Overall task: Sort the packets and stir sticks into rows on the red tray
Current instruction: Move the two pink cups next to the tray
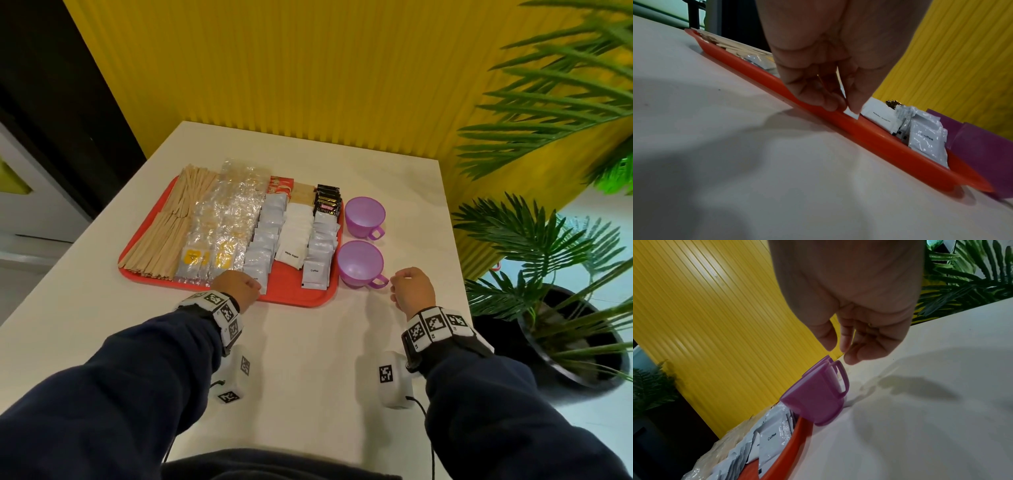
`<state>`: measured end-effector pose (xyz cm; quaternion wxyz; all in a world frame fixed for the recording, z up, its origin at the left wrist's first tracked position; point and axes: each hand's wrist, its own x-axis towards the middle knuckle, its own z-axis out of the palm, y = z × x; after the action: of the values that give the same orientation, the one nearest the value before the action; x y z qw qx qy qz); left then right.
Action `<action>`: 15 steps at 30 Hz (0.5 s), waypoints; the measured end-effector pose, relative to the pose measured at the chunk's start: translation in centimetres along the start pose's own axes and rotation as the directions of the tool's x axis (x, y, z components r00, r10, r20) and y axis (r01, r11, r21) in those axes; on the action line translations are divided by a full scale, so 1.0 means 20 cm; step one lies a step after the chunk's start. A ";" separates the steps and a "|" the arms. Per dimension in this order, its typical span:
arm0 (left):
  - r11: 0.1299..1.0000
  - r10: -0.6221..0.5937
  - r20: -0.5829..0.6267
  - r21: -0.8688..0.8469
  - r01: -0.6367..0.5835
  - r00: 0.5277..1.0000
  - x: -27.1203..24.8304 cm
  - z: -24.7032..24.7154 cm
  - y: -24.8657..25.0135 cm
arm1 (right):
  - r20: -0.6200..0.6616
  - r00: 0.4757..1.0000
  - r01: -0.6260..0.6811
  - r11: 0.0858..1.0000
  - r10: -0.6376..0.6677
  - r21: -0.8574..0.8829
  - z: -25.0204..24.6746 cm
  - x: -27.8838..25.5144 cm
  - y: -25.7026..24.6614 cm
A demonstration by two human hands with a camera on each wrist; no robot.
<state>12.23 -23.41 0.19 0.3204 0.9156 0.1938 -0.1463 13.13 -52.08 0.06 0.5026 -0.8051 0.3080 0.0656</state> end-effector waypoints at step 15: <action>0.992 0.110 -0.068 -0.051 -0.113 0.992 0.15 -0.42 -0.44 | 0.026 0.996 -0.088 0.996 0.089 -0.026 0.40 -0.29 0.04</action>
<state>12.22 -10.86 0.72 0.3467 0.9201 0.1567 -0.0929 9.74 -43.06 -1.96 0.4932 -0.7959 0.3357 0.1027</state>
